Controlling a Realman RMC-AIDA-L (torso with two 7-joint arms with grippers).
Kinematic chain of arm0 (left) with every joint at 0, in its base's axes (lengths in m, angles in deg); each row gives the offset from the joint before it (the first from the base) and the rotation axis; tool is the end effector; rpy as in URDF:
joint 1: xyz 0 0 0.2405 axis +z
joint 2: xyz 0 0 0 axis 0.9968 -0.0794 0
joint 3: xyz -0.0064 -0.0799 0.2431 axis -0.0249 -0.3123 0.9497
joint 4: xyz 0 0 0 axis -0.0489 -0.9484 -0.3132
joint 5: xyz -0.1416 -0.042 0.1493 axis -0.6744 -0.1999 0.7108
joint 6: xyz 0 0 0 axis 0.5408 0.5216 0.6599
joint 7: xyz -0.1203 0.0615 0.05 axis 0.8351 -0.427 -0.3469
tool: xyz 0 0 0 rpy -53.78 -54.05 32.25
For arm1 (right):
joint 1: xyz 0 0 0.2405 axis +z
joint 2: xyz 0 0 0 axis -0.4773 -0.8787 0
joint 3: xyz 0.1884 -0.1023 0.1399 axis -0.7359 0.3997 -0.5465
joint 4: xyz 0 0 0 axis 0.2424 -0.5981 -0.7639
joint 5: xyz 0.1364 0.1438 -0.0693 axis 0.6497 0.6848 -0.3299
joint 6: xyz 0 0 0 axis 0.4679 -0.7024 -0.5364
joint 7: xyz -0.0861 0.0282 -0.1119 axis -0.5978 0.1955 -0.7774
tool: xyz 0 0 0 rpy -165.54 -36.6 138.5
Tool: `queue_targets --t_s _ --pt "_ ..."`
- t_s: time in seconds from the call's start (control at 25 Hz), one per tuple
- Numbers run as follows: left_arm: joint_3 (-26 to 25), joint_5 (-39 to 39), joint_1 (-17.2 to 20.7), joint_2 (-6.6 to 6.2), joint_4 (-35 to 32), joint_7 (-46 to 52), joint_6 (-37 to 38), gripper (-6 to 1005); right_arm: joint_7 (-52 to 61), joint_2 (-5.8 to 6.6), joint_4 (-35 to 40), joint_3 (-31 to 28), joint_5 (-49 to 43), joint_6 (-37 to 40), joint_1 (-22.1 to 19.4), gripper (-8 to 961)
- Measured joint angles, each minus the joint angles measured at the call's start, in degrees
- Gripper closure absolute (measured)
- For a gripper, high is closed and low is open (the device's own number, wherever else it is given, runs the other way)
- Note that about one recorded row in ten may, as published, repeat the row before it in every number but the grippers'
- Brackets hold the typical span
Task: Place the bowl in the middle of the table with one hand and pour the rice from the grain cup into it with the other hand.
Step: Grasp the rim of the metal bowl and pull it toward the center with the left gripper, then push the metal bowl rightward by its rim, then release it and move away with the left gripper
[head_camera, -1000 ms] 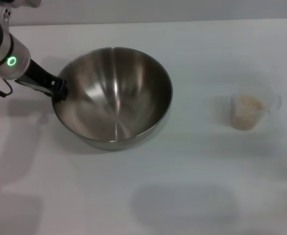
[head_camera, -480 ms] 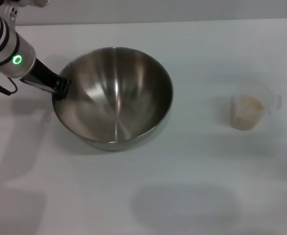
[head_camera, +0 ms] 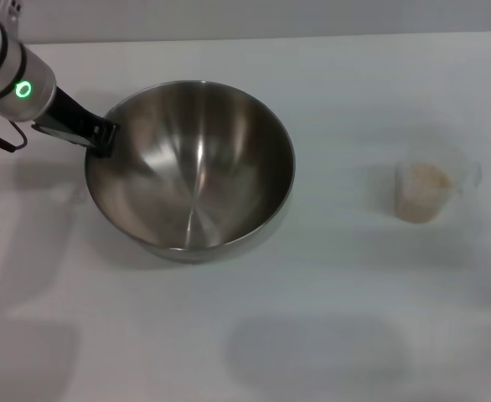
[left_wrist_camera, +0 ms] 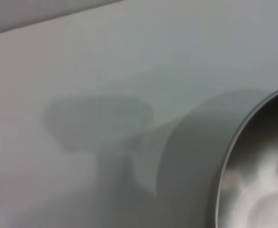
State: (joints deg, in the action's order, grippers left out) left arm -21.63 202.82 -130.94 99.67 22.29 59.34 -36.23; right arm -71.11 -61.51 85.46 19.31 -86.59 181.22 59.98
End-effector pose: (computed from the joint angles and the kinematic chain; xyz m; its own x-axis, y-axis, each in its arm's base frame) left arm -0.1861 0.4158 0.0202 0.5197 0.8535 0.0382 0.6845 -0.3892 -0.6164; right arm 0.3026 0.3404 0.0792 0.6348 0.5205 -0.5710 -0.7234 0.1406 -0.6760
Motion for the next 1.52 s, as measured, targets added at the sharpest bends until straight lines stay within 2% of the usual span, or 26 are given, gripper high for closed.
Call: queue_targets --t_s 0.08,0.12,0.52,0.72,0.92,1.12,1.52 --pt "-1.70 -0.27 -0.21 0.00 -0.04 -0.80 -0.24 930 0.00 0.00 0.00 0.03 0.00 -0.01 0.00 321" --pt "-4.11 -0.75 -0.46 -0.02 -0.06 -2.16 -0.57 934 0.00 0.00 0.00 0.07 -0.01 -0.02 0.00 321" --pt "-9.25 -5.16 -1.81 -0.58 -0.14 -5.68 -2.42 955 0.02 0.00 -0.01 0.00 -0.02 -0.02 0.00 322" --pt "-9.91 -7.64 -2.62 -0.99 -0.15 -6.43 -3.00 953 0.02 0.00 -0.01 0.00 -0.01 -0.02 0.00 322" --pt "-10.09 -9.78 -3.95 -0.85 -0.77 -6.76 -2.91 953 0.06 0.00 -0.01 0.00 -0.02 -0.02 0.00 322" --pt "-9.70 -10.35 -6.36 -0.07 -5.60 -6.79 0.19 952 0.21 0.00 -0.01 0.00 -0.04 0.00 0.00 322" --pt "-9.41 -12.57 -9.51 0.28 -13.19 -8.08 4.41 949 0.28 0.00 -0.01 0.20 -0.10 0.00 0.00 321"
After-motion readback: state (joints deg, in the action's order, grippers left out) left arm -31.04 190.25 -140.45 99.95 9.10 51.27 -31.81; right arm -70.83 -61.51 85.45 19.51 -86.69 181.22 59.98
